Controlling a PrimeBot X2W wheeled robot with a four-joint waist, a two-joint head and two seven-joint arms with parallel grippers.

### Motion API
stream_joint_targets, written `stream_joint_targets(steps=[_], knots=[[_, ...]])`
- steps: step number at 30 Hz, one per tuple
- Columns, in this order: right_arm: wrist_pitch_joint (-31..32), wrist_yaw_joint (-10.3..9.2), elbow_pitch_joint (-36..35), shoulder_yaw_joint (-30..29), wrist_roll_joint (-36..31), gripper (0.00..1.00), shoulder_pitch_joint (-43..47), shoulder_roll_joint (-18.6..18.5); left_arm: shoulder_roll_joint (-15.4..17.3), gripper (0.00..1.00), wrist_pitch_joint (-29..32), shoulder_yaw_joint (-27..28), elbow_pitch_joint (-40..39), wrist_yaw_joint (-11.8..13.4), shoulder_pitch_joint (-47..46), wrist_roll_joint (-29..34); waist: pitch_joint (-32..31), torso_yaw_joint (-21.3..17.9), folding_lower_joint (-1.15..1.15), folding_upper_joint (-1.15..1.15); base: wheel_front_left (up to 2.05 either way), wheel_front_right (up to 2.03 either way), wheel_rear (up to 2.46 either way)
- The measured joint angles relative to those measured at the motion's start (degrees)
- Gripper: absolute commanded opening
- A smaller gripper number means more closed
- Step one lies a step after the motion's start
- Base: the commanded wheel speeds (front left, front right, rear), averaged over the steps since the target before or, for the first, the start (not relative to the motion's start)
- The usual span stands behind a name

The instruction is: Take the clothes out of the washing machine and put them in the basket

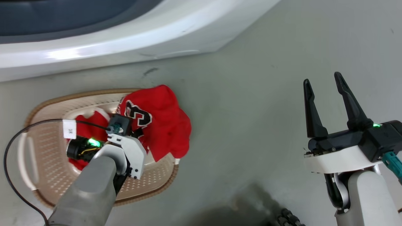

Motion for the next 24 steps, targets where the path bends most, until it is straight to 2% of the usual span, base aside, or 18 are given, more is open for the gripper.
stream_joint_targets(steps=[8, 9, 10, 16, 24], knots=[[0.00, 0.00, -0.64, 0.69, 2.11, 1.00, -0.66, 0.00, -0.83, 0.00, -1.85, -0.29, 6.54, -0.04, -3.53, -0.38, 4.18, -3.38, 0.00, 0.00, 0.00, 0.00, 0.00], [0.00, 0.00, -0.59, 0.67, 2.16, 1.00, -0.66, 0.00, -1.12, 0.45, -1.86, -0.37, 6.95, -0.04, -3.84, -0.37, 4.43, -3.61, 0.00, 0.00, 0.00, 0.00, 0.00], [0.00, 0.00, -0.48, 0.66, 2.18, 1.00, -0.66, 0.00, -1.33, 1.00, -1.90, -0.52, 7.34, -0.03, -4.05, -0.29, 4.54, -3.74, 0.00, 0.00, 0.00, 0.00, 0.00], [0.00, 0.00, 0.38, 0.58, 2.16, 1.00, -1.09, 0.02, -1.80, 1.00, -3.30, -1.61, 8.73, -0.12, -3.80, 0.26, 2.42, -3.16, 0.00, 0.00, 0.00, 0.00, 0.00], [0.00, 0.00, 1.49, -0.97, 0.42, 1.00, -1.08, 0.04, -3.98, 1.00, -5.31, -1.57, 7.26, -1.13, -1.12, -1.20, -3.66, -1.07, 0.00, 0.00, 0.00, 0.00, 0.00]])
